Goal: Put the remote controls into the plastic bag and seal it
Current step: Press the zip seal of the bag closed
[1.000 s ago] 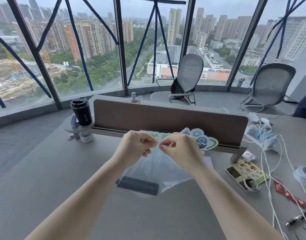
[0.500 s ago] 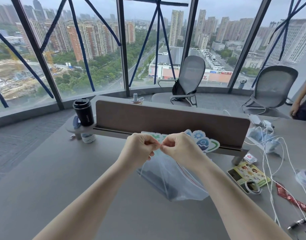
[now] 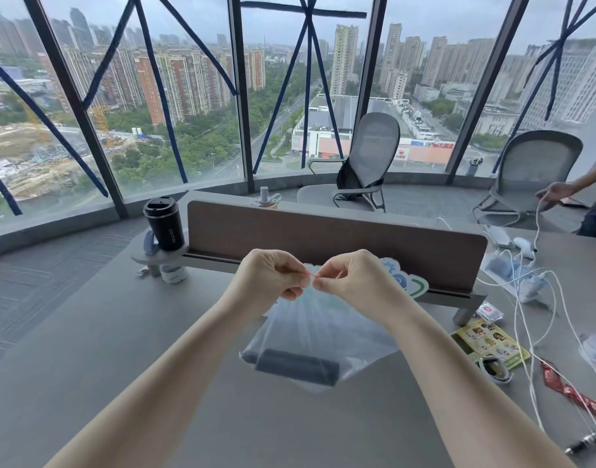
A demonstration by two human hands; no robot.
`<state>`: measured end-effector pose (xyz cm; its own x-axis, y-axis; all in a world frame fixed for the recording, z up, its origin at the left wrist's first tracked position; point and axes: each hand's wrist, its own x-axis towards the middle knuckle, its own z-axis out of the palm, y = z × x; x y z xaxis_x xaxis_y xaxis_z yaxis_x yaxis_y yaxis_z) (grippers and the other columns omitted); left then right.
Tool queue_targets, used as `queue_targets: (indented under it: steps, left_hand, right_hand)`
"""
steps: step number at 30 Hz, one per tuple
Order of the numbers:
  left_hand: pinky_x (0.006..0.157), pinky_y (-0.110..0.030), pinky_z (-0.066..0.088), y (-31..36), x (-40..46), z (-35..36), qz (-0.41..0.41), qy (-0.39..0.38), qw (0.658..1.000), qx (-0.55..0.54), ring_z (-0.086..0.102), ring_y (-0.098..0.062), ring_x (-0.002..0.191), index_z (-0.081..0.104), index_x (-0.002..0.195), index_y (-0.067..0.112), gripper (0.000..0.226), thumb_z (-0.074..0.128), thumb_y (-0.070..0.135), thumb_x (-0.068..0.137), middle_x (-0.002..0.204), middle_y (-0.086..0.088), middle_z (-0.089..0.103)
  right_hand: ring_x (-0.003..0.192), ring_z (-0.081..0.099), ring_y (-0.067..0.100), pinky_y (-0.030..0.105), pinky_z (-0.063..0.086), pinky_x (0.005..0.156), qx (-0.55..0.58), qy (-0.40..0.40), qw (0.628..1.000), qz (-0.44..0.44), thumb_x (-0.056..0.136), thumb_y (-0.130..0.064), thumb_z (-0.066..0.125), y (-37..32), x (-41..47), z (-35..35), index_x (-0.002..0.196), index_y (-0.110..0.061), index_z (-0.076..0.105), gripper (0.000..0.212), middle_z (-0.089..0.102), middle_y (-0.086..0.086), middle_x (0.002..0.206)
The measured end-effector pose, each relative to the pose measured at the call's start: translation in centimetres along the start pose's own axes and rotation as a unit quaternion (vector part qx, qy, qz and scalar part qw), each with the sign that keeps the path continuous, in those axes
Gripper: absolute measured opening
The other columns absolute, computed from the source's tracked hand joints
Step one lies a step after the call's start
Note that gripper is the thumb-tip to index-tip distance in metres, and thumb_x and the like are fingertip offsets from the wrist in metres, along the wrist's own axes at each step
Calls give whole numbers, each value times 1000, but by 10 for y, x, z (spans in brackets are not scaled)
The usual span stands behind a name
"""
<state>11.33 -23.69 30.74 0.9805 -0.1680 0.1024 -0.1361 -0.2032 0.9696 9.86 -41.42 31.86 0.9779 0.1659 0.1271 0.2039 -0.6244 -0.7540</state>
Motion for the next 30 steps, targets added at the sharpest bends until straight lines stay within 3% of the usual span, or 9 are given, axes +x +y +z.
queue_targets:
  steps: [13,16,20,24,30]
  left_hand:
    - [52,-21,53,7,-1,0,6,-11,1000,-21,61,-12,51,73,75,-1,3,75,-2,73,54,4,68]
    - [52,-20,53,9,0,1,-2,-15,999,-29,61,-11,51,73,74,1,4,75,-3,73,56,4,69]
    - [52,-20,53,8,2,2,-13,-28,999,-11,60,-10,52,71,74,2,5,72,-3,76,55,6,68]
    - [48,-20,51,3,0,9,1,-6,1000,18,56,-11,51,68,69,5,16,65,-7,79,53,8,65]
    - [48,-20,51,1,1,2,8,21,1000,-2,56,-8,49,69,68,7,18,65,-6,79,54,6,66]
  right_hand:
    - [51,53,-6,15,41,59,8,-15,1000,-1,82,-25,75,-5,1,-7,75,-19,79,10,64,-13,57]
    - [62,57,0,29,51,69,8,-7,1000,0,80,-25,76,-5,2,-8,71,-20,78,11,72,-4,70]
    - [79,64,11,30,52,75,-18,0,1000,-5,80,-25,76,-5,3,-5,66,-25,75,14,72,-6,73]
    - [67,57,7,35,54,69,-62,21,998,-21,84,-26,71,-4,1,2,71,-19,75,15,65,-9,64]
    - [65,54,2,37,54,70,-82,53,995,-16,83,-32,72,6,-2,-2,75,-24,74,12,59,-17,61]
